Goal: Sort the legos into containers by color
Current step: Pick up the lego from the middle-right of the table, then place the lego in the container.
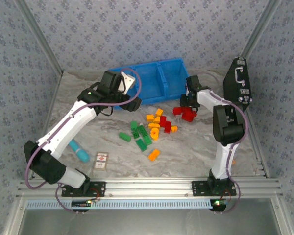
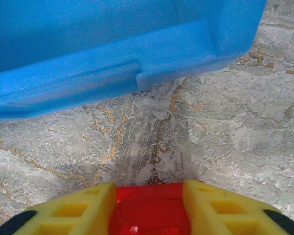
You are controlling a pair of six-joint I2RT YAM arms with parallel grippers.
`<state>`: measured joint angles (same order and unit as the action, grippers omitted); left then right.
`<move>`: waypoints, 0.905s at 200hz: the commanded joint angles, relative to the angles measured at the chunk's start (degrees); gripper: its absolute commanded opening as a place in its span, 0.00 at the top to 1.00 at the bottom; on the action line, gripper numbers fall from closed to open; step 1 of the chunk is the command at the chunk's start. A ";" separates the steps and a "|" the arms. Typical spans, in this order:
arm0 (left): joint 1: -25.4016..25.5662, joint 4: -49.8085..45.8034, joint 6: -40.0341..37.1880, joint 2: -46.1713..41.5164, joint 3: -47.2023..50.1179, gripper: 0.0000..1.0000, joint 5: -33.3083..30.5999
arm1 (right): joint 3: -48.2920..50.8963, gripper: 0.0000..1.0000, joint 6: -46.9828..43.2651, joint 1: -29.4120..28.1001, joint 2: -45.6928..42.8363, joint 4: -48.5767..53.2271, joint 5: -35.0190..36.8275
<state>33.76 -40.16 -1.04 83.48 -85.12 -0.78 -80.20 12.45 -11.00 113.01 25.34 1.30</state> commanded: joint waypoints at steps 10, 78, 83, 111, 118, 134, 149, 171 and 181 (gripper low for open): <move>-0.08 -0.62 -2.22 -0.94 -1.70 0.00 -1.86 | -1.79 0.68 -0.84 0.46 1.42 2.39 -0.39; -0.02 0.75 -2.83 -5.36 1.67 0.00 -3.43 | -6.33 0.80 -2.75 0.18 -2.22 6.65 -0.68; -0.07 0.41 -2.93 -5.55 1.52 0.00 -3.60 | -7.39 0.80 -3.01 0.15 -2.34 7.07 -0.69; -0.01 -0.36 -4.73 -7.05 1.65 0.00 -5.68 | -14.02 0.79 -3.56 -0.45 -1.22 7.66 -0.71; -0.02 -0.14 -5.53 -7.26 1.84 0.00 -6.60 | -15.92 0.79 -3.73 -0.51 -0.28 7.55 -0.86; -0.09 0.17 -6.99 -7.30 1.73 0.00 -8.50 | -21.20 0.79 -4.24 -0.51 3.14 7.81 -0.86; -0.05 0.17 -7.87 -6.89 1.24 0.00 -9.20 | -26.41 0.79 -4.85 -0.62 6.99 8.32 -0.82; -0.08 -0.50 -8.52 -5.79 0.08 0.00 -9.68 | -33.93 0.78 -5.39 -1.46 12.82 8.73 0.17; -0.10 -1.30 -8.78 -5.01 -0.96 0.00 -10.30 | -37.46 0.77 -5.72 -1.84 15.64 8.85 0.81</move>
<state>33.76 -40.23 -7.64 77.36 -83.31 -8.84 -111.11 8.47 -11.73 121.54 31.55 0.75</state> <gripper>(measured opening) 0.999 0.303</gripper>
